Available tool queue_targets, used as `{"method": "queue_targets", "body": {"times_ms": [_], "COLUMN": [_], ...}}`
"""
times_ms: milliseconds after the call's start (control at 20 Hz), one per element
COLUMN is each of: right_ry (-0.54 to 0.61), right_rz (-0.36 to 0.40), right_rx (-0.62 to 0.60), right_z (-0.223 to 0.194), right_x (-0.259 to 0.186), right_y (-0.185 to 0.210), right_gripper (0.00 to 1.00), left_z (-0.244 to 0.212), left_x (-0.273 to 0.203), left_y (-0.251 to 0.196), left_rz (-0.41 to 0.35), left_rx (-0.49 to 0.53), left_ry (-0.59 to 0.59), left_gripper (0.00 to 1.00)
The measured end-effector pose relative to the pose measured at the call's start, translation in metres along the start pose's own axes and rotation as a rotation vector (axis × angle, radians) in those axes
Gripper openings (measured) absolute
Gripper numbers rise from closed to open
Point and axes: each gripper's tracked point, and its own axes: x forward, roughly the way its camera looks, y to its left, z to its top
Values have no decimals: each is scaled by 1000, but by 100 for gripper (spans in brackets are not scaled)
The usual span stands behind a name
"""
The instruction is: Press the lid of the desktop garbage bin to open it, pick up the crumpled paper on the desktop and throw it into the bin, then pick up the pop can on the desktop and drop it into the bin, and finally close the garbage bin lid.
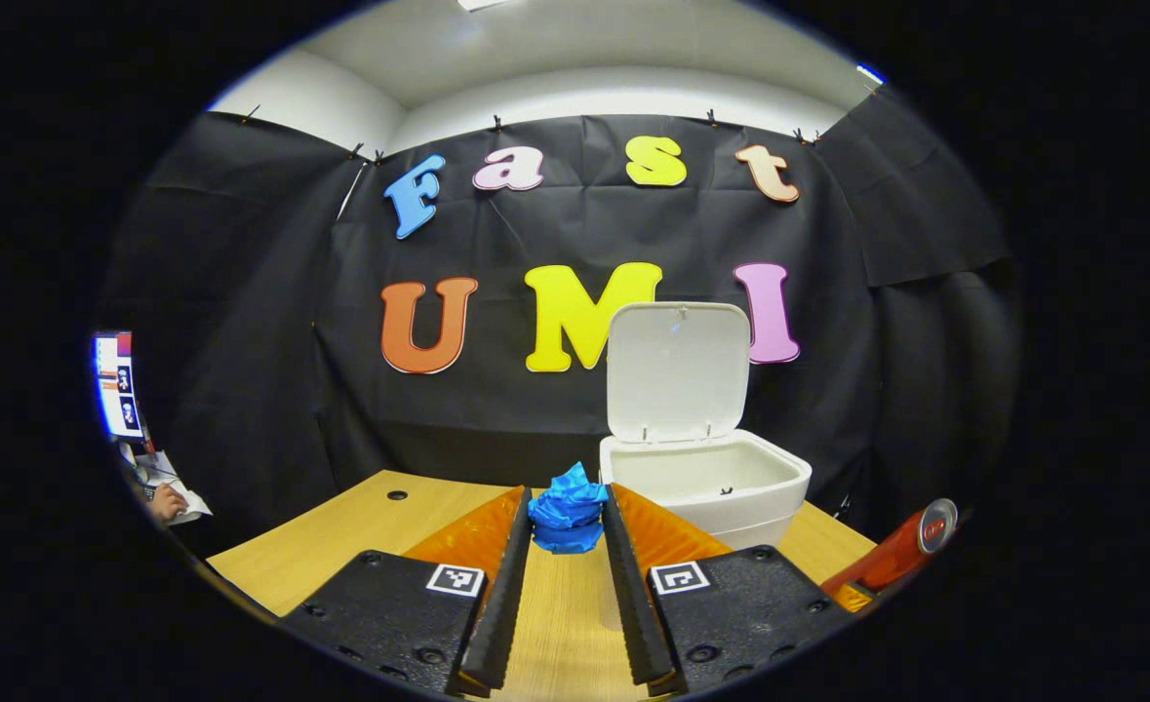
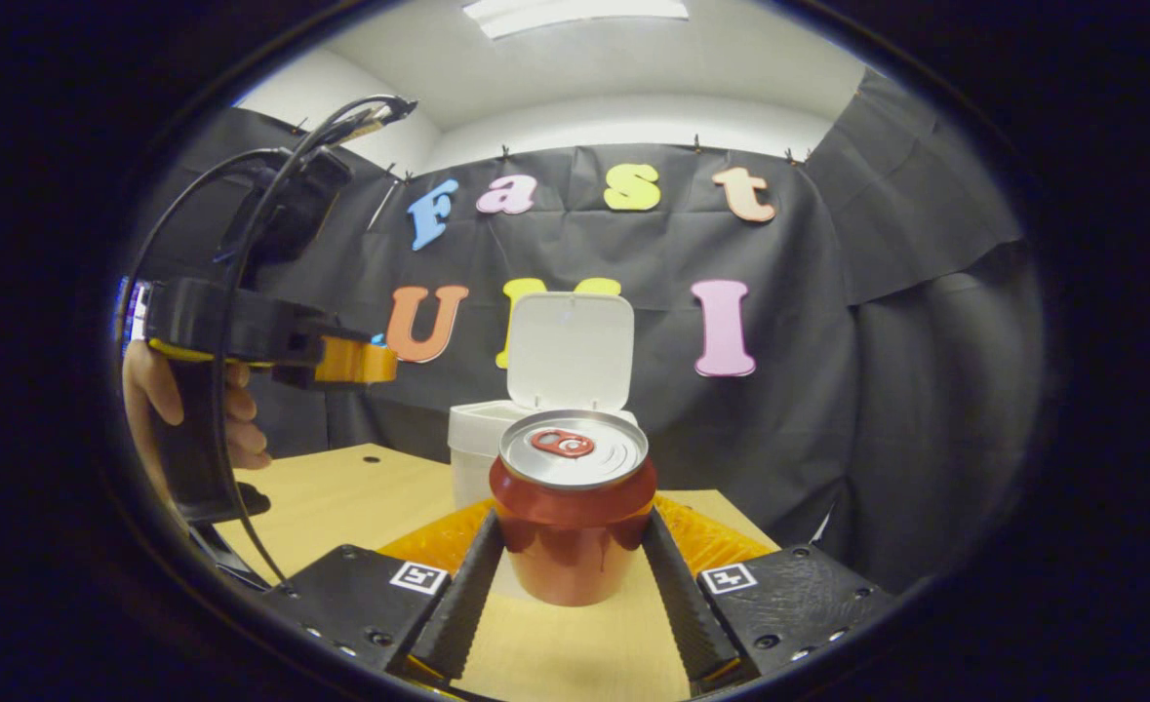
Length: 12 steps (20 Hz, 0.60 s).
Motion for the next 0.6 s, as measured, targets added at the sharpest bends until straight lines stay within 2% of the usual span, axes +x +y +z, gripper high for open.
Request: {"method": "queue_targets", "body": {"times_ms": [250,450,600], "right_ry": [30,55,78], "right_rz": [2,34,31], "right_rx": [35,33,43], "right_z": [-8,-17,-28], "right_x": [6,9,15], "right_y": [-3,3,-1], "right_gripper": [80,79,79], "left_z": [6,16,7], "left_x": [49,89,113], "left_y": [-26,-48,-67], "left_rz": [8,-23,-15], "left_rx": [-16,-50,21], "left_ry": [-19,-87,-72], "left_gripper": [47,47,47]}}
